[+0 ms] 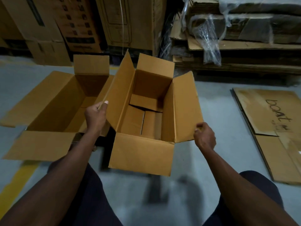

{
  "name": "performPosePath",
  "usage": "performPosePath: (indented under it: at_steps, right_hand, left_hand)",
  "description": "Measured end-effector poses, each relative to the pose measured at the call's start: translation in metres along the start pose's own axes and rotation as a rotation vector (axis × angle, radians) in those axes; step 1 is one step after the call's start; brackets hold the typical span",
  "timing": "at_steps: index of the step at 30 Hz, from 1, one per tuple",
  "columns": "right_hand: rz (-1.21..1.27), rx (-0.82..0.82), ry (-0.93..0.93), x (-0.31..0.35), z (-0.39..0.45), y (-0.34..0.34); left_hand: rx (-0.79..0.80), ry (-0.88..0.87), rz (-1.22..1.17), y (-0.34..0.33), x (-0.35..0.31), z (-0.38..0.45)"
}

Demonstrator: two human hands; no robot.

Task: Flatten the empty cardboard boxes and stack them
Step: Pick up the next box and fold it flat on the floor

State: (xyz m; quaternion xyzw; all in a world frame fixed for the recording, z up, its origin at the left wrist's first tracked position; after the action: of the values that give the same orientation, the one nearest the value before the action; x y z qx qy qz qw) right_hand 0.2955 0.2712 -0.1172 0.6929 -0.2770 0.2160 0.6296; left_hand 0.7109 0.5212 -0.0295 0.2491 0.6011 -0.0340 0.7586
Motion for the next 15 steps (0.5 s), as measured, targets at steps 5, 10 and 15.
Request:
performPosePath:
  at_steps: [5,10,15]
  right_hand:
    - [-0.002,-0.045,-0.075,-0.037,0.021,0.009]
    - [-0.016,-0.058,-0.120,-0.060,0.034,0.016]
    - [-0.046,-0.070,-0.136,-0.076,0.050,0.020]
  left_hand:
    - [0.064,-0.068,-0.059,-0.025,-0.035,-0.014]
    - [0.088,-0.057,-0.180,-0.061,-0.060,-0.035]
    - [0.206,-0.129,-0.183,-0.102,-0.090,-0.049]
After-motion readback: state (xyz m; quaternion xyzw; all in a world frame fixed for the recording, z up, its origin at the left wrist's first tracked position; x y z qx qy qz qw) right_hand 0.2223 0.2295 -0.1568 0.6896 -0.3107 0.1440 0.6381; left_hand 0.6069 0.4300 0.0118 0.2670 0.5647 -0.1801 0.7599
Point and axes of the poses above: each hand's wrist, its own z-axis towards the middle knuckle, its own y-axis out of the back of the hand, x = y × z, the point moved 8 cm from there along z, towards the middle knuckle, and after that the axes turned 3 degrees about -y, right-handed, at the moved point
